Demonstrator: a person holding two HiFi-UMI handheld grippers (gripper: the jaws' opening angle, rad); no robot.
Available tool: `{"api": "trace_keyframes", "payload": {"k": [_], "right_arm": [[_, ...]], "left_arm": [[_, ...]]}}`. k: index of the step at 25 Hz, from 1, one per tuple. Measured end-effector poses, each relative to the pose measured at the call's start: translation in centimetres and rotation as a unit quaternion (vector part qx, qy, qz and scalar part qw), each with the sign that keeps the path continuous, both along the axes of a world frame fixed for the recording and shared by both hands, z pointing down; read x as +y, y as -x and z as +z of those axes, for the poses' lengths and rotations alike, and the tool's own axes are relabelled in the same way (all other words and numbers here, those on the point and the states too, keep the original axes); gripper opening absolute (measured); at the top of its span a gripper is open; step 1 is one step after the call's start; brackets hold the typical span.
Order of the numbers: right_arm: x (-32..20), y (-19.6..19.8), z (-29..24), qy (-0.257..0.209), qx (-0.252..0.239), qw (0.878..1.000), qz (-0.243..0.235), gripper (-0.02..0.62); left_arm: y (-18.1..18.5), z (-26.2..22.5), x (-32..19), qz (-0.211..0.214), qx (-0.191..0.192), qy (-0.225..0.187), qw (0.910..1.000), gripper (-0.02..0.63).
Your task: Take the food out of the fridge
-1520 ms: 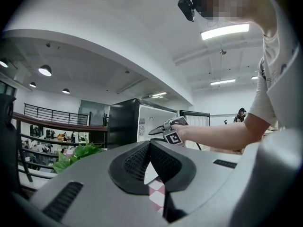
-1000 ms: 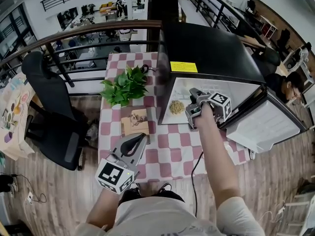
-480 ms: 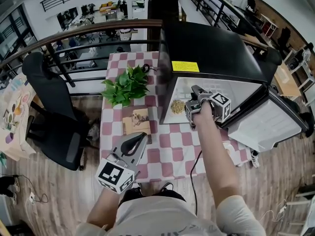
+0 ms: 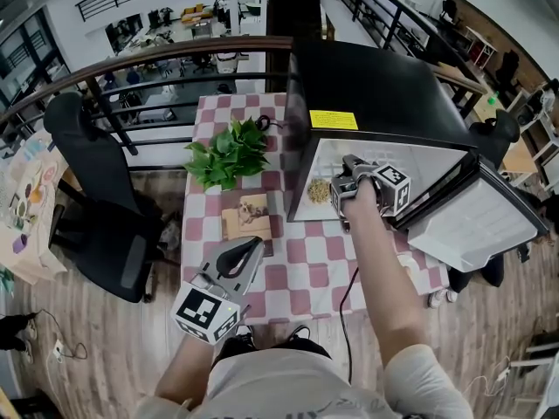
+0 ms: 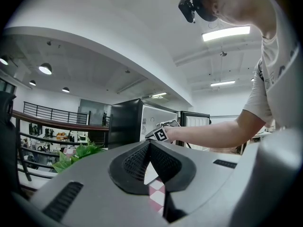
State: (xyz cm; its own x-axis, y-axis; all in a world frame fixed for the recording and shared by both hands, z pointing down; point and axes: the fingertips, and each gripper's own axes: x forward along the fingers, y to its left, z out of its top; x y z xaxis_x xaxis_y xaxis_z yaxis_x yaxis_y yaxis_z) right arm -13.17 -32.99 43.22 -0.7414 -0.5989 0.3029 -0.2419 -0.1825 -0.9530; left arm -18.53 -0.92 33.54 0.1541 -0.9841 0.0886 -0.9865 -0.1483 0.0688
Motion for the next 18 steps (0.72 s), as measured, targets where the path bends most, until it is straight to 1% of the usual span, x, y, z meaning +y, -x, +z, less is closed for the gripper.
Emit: {"api": "trace_keyframes", "payload": {"k": [5, 10, 14, 18], "right_arm": [[0.5, -0.3, -0.3, -0.014, -0.029, 0.999, -0.001, 0.038], [2.2, -2.5, -1.2, -0.033, -0.07, 0.997, 0.012, 0.032], [4.2, -4.8, -2.3, -0.054, -0.085, 0.995, 0.016, 0.034], [6.8, -7.4, -3.3, -0.067, -0.096, 0.993, 0.021, 0.034]], "left_arm": [[-0.1, -0.1, 0.3, 0.002, -0.002, 0.002, 1.0, 0.002], [-0.2, -0.1, 0.3, 0.008, -0.003, 0.003, 1.0, 0.002], [-1.4, 0.0, -0.3, 0.026, -0.003, 0.006, 0.9996, 0.002], [-3.6, 0.3, -1.2, 0.06, -0.004, 0.007, 0.9982, 0.002]]}}
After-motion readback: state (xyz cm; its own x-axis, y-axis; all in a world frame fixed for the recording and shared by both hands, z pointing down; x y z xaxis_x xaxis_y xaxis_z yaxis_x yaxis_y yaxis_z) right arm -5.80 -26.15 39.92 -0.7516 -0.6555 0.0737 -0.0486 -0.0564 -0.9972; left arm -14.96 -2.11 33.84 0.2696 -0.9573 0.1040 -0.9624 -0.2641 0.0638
